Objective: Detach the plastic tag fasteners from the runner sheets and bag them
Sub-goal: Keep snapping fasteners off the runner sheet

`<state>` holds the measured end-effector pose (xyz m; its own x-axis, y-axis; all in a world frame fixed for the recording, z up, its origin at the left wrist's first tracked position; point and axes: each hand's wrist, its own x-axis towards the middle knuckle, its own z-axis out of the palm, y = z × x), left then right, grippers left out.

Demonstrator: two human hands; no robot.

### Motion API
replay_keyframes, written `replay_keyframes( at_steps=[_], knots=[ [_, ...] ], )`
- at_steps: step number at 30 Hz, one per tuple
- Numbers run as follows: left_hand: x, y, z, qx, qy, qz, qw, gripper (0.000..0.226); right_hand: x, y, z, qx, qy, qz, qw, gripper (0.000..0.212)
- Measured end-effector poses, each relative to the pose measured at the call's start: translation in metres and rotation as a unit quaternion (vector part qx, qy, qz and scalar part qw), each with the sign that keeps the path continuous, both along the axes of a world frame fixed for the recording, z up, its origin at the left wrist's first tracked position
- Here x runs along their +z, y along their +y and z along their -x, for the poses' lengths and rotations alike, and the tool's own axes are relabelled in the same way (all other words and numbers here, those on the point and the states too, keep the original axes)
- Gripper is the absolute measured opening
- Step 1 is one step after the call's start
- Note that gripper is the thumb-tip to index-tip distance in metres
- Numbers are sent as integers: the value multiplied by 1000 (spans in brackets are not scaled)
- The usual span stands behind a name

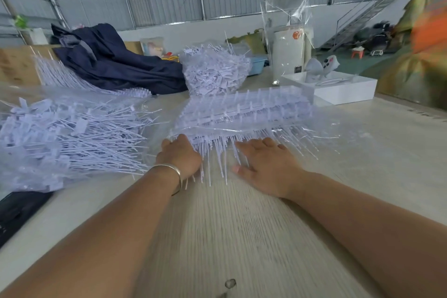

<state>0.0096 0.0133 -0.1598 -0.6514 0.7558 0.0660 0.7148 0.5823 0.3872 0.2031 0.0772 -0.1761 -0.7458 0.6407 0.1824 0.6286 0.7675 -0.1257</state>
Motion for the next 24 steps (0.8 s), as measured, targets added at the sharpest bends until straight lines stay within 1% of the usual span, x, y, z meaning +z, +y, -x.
replay_keyframes(
  at_steps=[2, 4, 6, 8, 9, 10, 12, 14, 16, 18, 21, 22, 24],
  knots=[
    [-1, 3, 2, -1, -4, 1, 1000, 39, 0, 0, 0, 5, 7, 6, 1000, 68],
    [1, 5, 3, 0, 33, -11, 999, 39, 0, -1, -1, 9, 20, 11, 1000, 69],
    [5, 6, 7, 3, 78, -14, 997, 44, 1, 0, -1, 3, 41, 6, 999, 68],
    [7, 6, 11, 7, 88, 6, 996, 53, 2, 1, -1, -11, 59, 6, 998, 66],
    [7, 6, 12, 5, 83, 8, 997, 53, 2, 2, -2, -13, 60, 15, 998, 66],
    [6, 5, 13, 0, 76, -9, 997, 48, 3, 2, -3, -11, 54, 28, 998, 66],
    [3, 3, 12, -19, 51, -81, 995, 30, 3, 3, -4, 1, 30, 51, 998, 70],
    [3, 0, 10, -23, 34, -118, 992, 24, 3, 4, -3, 0, 24, 76, 997, 76],
    [3, -4, 10, -22, 57, -102, 993, 19, 4, 5, -3, -7, 36, 108, 993, 81],
    [5, -6, 11, -23, 70, -100, 992, 18, 4, 4, -1, -17, 38, 114, 993, 84],
    [16, -9, 6, -53, -32, -124, 990, 33, 1, 2, -1, -46, 16, 85, 995, 88],
    [20, -8, 4, -71, -41, -101, 992, 34, 0, 3, -1, -55, 9, 75, 996, 87],
    [25, -9, 0, -102, -18, -31, 994, 27, 0, 4, -2, -68, -3, 67, 995, 84]
  ],
)
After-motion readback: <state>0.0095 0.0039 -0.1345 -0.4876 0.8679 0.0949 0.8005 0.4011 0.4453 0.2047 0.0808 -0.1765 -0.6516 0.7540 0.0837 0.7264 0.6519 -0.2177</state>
